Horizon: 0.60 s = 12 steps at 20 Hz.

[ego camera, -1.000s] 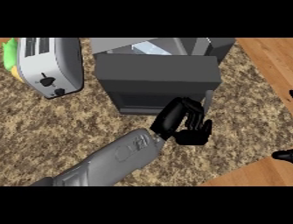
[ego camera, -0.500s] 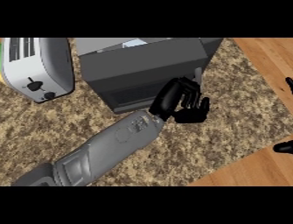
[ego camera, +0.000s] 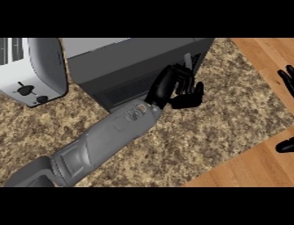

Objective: Pick up the milk, place it into the microwave and close the microwave

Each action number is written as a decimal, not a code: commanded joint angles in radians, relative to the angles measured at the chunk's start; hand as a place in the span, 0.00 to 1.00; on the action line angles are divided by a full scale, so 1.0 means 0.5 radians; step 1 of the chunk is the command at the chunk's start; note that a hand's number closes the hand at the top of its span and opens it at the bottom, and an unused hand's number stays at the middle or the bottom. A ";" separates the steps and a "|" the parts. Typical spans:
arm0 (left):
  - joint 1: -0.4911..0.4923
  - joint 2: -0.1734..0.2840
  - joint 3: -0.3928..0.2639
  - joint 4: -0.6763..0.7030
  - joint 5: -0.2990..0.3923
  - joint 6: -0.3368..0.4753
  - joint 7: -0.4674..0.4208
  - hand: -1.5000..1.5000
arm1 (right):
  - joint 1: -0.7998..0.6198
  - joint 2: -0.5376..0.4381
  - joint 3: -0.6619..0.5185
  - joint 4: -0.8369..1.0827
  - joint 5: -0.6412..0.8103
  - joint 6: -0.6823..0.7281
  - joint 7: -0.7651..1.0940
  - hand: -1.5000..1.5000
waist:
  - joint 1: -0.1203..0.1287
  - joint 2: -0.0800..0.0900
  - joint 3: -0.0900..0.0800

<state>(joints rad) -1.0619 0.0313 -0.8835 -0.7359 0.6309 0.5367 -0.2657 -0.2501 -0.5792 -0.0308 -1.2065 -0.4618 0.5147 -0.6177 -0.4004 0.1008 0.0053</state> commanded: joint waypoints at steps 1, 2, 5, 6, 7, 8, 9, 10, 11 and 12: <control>-0.137 -0.059 0.015 0.025 0.037 -0.019 -0.021 1.00 | -0.046 -0.017 0.051 -0.033 -0.043 0.186 -0.025 0.00 | -0.040 0.012 0.002; -0.139 -0.059 0.022 0.023 0.050 -0.001 -0.025 1.00 | -0.051 -0.036 0.069 -0.048 -0.042 0.199 0.008 0.00 | -0.046 0.009 -0.001; -0.148 -0.059 0.003 0.040 0.054 0.034 -0.028 1.00 | -0.101 -0.088 0.117 -0.131 -0.003 0.253 0.015 1.00 | -0.050 0.004 0.002; -0.147 -0.059 0.008 0.036 0.066 0.036 -0.028 1.00 | -0.111 -0.100 0.167 -0.183 0.015 0.305 0.021 1.00 | -0.053 0.001 0.001; -0.133 -0.059 -0.001 0.023 0.076 0.047 -0.038 1.00 | -0.152 -0.124 0.189 -0.241 0.033 0.336 0.013 1.00 | -0.052 -0.006 0.000; -0.144 -0.059 -0.014 0.018 0.082 0.046 -0.029 1.00 | -0.170 -0.102 0.236 -0.282 0.037 0.360 0.022 1.00 | -0.038 -0.008 0.002; -0.152 -0.059 0.002 0.021 0.099 0.045 -0.029 1.00 | -0.175 -0.126 0.250 -0.315 0.029 0.400 0.026 1.00 | -0.045 -0.014 0.002; -0.156 -0.059 0.000 0.041 0.105 0.048 -0.023 1.00 | -0.184 -0.129 0.278 -0.362 0.043 0.399 0.042 1.00 | -0.052 -0.017 0.001; -0.151 -0.059 -0.015 0.043 0.104 0.057 -0.032 1.00 | -0.195 -0.142 0.281 -0.381 0.026 0.407 0.059 1.00 | -0.073 -0.011 0.002; -0.163 -0.059 0.003 0.039 0.131 0.060 -0.015 1.00 | -0.173 -0.132 0.311 -0.407 0.027 0.420 0.062 1.00 | -0.078 -0.016 0.005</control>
<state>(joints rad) -1.0610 0.0381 -0.8952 -0.7299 0.6852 0.5811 -0.2757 -0.3244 -0.6368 0.0859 -1.3693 -0.4532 0.6154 -0.5326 -0.4185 0.0933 0.0052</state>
